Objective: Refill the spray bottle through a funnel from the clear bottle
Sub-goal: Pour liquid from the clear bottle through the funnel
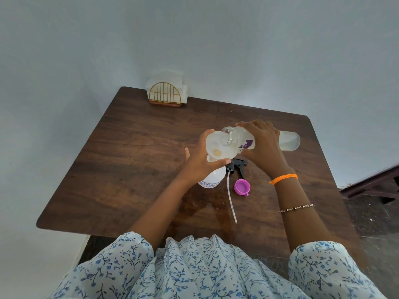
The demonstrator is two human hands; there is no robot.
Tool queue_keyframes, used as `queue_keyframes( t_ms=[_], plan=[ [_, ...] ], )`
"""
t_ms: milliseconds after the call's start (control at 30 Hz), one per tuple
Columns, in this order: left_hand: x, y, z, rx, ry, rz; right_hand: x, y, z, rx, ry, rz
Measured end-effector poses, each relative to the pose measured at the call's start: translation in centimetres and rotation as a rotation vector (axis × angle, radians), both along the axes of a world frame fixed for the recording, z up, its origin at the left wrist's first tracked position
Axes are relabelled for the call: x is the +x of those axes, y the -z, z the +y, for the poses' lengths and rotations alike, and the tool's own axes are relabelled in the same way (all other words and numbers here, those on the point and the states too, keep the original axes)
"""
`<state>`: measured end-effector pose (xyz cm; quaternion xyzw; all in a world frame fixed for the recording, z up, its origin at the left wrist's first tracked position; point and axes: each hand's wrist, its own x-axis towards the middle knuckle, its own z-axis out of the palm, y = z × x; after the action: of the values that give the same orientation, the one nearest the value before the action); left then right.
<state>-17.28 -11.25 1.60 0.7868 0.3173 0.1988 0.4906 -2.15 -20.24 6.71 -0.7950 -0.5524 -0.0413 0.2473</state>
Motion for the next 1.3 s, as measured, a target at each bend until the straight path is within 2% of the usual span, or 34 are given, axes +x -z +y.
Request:
queue_keyframes(
  t_ms=[1300],
  plan=[
    [-0.20, -0.26, -0.13, 0.025, 0.003, -0.020, -0.08, -0.28, -0.04, -0.022, -0.002, -0.018]
  ],
)
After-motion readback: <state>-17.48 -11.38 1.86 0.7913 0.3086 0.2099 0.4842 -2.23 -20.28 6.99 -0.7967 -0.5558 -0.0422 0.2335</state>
